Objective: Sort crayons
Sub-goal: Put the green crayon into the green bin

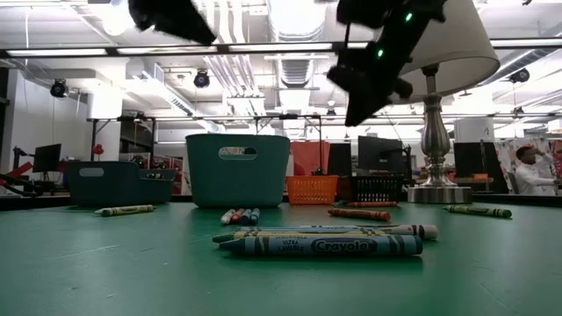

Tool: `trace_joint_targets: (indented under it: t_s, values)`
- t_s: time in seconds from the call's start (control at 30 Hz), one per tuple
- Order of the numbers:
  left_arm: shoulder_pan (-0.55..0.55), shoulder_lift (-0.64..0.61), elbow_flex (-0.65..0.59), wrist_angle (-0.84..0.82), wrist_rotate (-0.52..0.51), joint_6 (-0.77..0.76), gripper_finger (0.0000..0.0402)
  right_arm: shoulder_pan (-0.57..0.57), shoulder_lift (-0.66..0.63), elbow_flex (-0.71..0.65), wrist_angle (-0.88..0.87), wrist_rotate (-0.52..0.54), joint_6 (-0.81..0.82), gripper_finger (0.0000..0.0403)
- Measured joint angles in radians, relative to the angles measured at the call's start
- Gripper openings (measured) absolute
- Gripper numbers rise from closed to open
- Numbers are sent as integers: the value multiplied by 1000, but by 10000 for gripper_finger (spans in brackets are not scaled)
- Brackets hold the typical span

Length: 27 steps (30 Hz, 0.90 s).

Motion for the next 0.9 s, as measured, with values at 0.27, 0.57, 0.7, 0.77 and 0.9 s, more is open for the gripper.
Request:
trace_joint_targets:
  t_s: [0.27, 0.57, 0.7, 0.77, 0.9]
  values:
    - [0, 13, 0, -319, 10, -353, 138, 145, -78, 0, -14, -6, -2, 68]
    - [0, 86, 0, -390, 57, -443, 138, 245, -71, -1, -16, -7, -4, 68]
    - [0, 117, 0, -391, 57, -443, 138, 249, -68, -1, -17, -9, -4, 70]
    - [0, 127, 0, -391, 57, -442, 138, 249, -68, -1, -16, -8, -4, 70]
    - [0, 138, 0, -391, 57, -442, 138, 249, -68, -1, -16, -8, -4, 68]
